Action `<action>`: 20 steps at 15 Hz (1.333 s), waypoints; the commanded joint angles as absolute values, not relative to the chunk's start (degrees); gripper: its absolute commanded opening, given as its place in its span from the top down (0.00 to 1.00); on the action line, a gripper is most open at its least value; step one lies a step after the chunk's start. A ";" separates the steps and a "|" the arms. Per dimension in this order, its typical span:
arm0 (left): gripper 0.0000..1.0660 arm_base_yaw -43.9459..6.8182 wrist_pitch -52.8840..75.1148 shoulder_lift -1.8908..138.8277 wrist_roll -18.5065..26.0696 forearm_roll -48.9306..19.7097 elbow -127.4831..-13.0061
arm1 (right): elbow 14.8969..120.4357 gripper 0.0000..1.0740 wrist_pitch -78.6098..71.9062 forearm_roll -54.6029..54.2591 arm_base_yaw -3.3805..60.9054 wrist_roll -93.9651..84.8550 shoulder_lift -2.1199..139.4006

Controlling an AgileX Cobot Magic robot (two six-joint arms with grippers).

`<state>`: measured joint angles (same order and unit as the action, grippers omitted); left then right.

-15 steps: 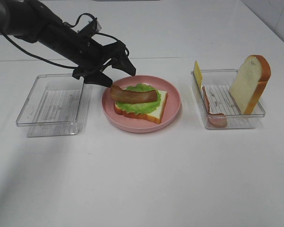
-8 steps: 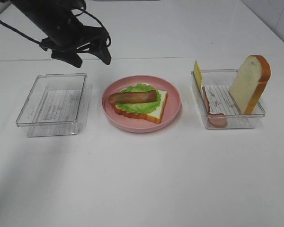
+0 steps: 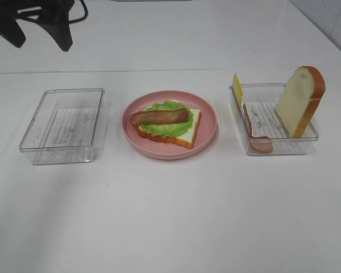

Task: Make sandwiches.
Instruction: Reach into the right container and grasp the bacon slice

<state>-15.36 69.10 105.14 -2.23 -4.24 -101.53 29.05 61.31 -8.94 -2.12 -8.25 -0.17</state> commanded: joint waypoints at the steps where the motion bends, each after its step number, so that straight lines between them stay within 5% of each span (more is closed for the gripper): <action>1: 0.26 -15.58 73.74 97.23 -3.72 -2.98 -99.01 | 28.93 0.30 60.91 -9.11 -2.46 -8.48 -1.03; 9: 0.26 -15.58 70.87 62.17 -4.24 1.26 -68.70 | 28.93 0.30 60.91 -9.11 -2.46 -8.48 -1.03; 20: 0.26 -15.58 66.58 14.27 1.15 -0.52 -39.65 | 28.93 0.30 60.91 -9.11 -2.46 -8.48 -1.03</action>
<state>-15.36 67.61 16.84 0.63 0.00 -41.31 29.05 61.31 -8.94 -2.12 -8.25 -0.17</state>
